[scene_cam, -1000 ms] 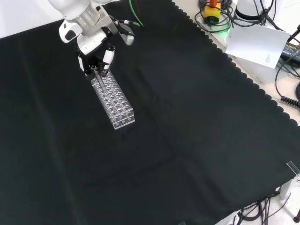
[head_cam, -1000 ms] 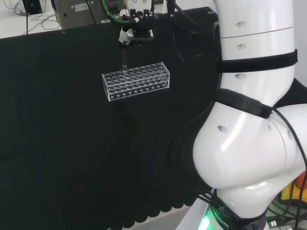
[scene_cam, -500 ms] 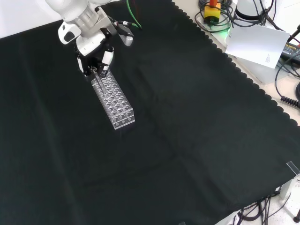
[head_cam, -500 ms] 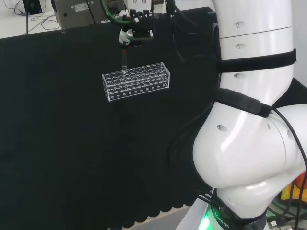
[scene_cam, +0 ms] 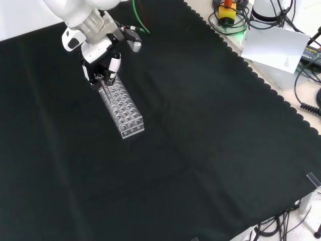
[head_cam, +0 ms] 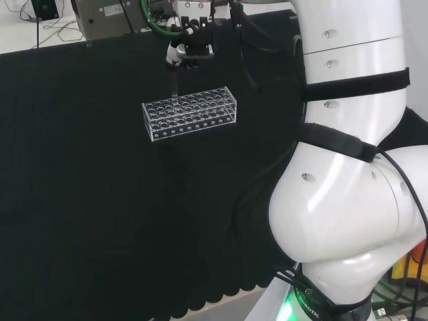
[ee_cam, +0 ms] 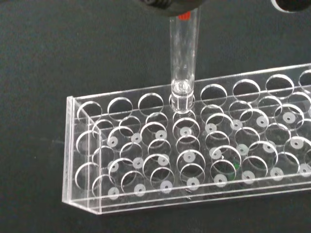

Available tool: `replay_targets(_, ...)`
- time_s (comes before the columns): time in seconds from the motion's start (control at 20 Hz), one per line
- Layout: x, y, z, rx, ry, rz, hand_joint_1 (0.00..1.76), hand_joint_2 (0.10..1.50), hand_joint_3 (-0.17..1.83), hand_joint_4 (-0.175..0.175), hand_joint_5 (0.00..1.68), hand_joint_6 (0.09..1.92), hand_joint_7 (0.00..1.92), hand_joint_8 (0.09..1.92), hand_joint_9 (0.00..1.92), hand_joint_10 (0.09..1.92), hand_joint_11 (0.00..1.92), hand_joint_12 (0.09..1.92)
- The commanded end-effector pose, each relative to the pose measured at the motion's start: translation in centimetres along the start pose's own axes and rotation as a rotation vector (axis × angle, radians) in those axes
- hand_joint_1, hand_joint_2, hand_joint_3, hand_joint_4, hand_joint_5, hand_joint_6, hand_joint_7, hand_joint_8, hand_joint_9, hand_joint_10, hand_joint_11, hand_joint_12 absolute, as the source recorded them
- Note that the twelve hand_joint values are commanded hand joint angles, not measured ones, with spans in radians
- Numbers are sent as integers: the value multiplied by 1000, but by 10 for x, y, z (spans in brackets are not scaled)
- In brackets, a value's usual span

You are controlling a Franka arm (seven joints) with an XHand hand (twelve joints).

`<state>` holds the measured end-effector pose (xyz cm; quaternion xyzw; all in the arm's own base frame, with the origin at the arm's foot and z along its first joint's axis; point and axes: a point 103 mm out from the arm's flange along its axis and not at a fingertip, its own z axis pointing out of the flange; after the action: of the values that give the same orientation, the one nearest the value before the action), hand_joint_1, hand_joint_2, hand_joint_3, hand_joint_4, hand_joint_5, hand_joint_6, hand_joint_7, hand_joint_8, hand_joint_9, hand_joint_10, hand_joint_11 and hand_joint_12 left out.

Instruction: Put the test tube back in the rack.

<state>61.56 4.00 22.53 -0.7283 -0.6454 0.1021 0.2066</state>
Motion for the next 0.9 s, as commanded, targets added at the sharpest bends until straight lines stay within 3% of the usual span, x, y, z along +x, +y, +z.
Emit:
replay_targets(0.05,-4,6,4,-3,-4,3,1233,1044,-175,-175,1391,310,1673,609,1679,384,1368,786)
replay_targets(0.9,-2,13,23,41,14,-8,1234,1044,-175,-175,1391,310,1672,611,1677,386,1367,786)
